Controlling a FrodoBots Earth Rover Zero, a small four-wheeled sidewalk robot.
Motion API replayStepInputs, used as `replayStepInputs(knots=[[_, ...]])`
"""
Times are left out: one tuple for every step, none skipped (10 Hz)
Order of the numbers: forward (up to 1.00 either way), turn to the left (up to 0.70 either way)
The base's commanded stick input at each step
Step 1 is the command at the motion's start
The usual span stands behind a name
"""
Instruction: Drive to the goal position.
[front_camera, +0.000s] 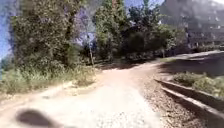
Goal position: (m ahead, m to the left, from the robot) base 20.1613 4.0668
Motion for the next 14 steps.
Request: replayStepInputs(knots=[[0.85,0.0],[0.85,0.0],[0.85,0.0],[0.85,0.0],[0.85,0.0],[0.85,0.0],[0.85,0.0],[0.85,0.0],[0.85,0.0],[0.85,0.0],[0.85,0.0],[0.85,0.0],[0.85,0.0],[0.85,0.0]])
